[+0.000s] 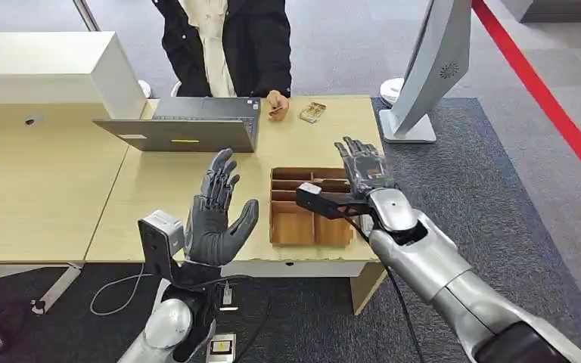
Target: Pass the card to the sensor for recognition and then transmit it.
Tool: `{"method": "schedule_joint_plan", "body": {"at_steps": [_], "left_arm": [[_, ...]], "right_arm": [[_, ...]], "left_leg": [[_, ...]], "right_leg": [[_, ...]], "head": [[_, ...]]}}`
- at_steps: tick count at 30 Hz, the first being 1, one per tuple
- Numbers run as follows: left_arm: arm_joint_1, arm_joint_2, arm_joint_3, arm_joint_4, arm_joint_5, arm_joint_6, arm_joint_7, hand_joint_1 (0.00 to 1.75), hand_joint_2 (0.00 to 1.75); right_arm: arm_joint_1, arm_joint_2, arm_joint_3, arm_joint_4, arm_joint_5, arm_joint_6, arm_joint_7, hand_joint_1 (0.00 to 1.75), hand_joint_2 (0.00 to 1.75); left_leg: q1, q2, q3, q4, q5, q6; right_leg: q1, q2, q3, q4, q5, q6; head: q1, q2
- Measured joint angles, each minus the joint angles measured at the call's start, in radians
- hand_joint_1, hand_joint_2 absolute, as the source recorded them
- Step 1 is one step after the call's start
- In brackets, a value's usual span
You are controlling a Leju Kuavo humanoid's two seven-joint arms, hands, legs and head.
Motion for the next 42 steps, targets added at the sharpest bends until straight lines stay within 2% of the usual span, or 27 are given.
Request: {"method": "schedule_joint_plan", "body": {"at_steps": [21,29,42], "left_arm": [[0.001,0.000,0.000,-0.005,-0.001,0.003,0.004,0.00,1.75],[0.000,-0.001,0.000,-0.005,-0.003,-0.021,0.003,0.00,1.75],[0.000,-0.003,0.004,-0.005,-0.004,-0.023,-0.010,0.00,1.75]], "right_arm": [[0.000,0.024,0.002,0.034,-0.007,0.003,-0.020,0.00,1.75],[-0.013,0.048,0.008,0.042,0.013,0.005,-0.031,0.00,1.75],[-0.052,0.080,0.025,0.061,0.007,0.008,-0.049,0.00,1.75]], "left_leg": [[0.000,0.000,0.000,0.000,0.000,0.000],[0.000,0.000,0.000,0.000,0.000,0.000],[0.000,0.000,0.000,0.000,0.000,0.000]], "right_leg": [[0.000,0.000,0.000,0.000,0.000,0.000],[0.000,0.000,0.000,0.000,0.000,0.000],[0.000,0.000,0.000,0.000,0.000,0.000]], "head": [[0.000,0.000],[0.000,0.000],[0.000,0.000]]}}
